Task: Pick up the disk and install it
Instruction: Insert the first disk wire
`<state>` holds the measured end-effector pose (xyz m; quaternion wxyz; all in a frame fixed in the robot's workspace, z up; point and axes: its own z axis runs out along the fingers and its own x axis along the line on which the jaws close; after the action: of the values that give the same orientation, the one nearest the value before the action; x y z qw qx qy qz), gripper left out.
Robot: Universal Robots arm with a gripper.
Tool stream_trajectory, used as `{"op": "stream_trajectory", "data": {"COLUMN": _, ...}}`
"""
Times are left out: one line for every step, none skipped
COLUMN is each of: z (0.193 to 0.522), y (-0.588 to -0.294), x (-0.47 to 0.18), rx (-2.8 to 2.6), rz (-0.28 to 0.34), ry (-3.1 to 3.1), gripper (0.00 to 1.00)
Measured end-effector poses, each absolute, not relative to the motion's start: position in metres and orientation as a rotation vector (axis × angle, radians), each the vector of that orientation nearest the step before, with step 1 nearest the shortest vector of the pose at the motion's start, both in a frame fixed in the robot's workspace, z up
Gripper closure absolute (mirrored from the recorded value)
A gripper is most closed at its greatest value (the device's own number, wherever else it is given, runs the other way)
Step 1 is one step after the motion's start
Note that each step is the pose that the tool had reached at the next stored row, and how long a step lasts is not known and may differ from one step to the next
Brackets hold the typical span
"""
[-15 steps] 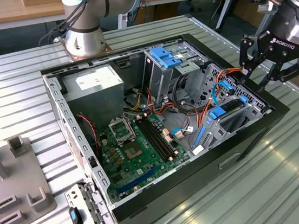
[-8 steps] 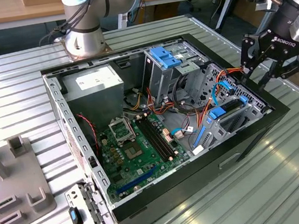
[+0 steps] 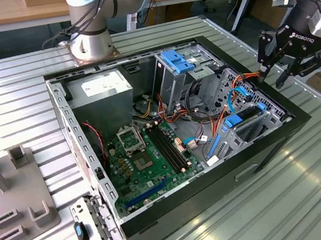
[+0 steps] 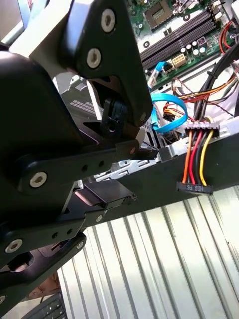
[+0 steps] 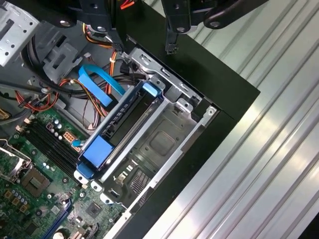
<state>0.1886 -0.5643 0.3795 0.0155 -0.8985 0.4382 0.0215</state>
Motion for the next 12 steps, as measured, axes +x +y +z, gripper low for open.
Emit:
{"op": "stream_trajectory", "data": {"z": 0.3795, "y": -0.5639, "x": 0.1910, "rx": -2.796, "rz": 0.067, "ry": 1.362, "gripper": 0.56}}
{"op": "stream_trajectory", "data": {"z": 0.3795, "y": -0.5634, "x": 0.1943, "rx": -2.796, "rz": 0.067, "ry": 1.361, "gripper": 0.56}}
{"op": "stream_trajectory", "data": {"z": 0.3795, "y": -0.5629, "x": 0.1964, "rx": -2.797, "rz": 0.067, "ry": 1.360, "gripper": 0.56}}
{"op": "stream_trajectory", "data": {"z": 0.3795, "y": -0.5629, "x": 0.1965, "rx": -2.797, "rz": 0.067, "ry": 1.361, "gripper": 0.56}}
{"op": "stream_trajectory", "data": {"z": 0.3795, "y": -0.5629, "x": 0.1966, "rx": -2.797, "rz": 0.067, "ry": 1.360, "gripper": 0.56}}
{"op": "stream_trajectory", "data": {"z": 0.3794, "y": -0.5628, "x": 0.1966, "rx": -2.797, "rz": 0.067, "ry": 1.360, "gripper": 0.56}}
{"op": "stream_trajectory", "data": {"z": 0.3794, "y": -0.5624, "x": 0.1966, "rx": -2.797, "rz": 0.067, "ry": 1.360, "gripper": 0.56}}
{"op": "stream_trajectory", "data": {"z": 0.3795, "y": -0.5619, "x": 0.1966, "rx": -2.797, "rz": 0.067, "ry": 1.360, "gripper": 0.56}}
{"op": "stream_trajectory", "data": {"z": 0.3795, "y": -0.5606, "x": 0.1966, "rx": -2.797, "rz": 0.067, "ry": 1.360, "gripper": 0.56}}
{"op": "stream_trajectory", "data": {"z": 0.3795, "y": -0.5597, "x": 0.1966, "rx": -2.797, "rz": 0.067, "ry": 1.360, "gripper": 0.56}}
{"op": "stream_trajectory", "data": {"z": 0.3795, "y": -0.5591, "x": 0.1966, "rx": -2.797, "rz": 0.067, "ry": 1.360, "gripper": 0.56}}
{"op": "stream_trajectory", "data": {"z": 0.3792, "y": -0.5575, "x": 0.1966, "rx": -2.803, "rz": 0.067, "ry": 1.348, "gripper": 0.56}}
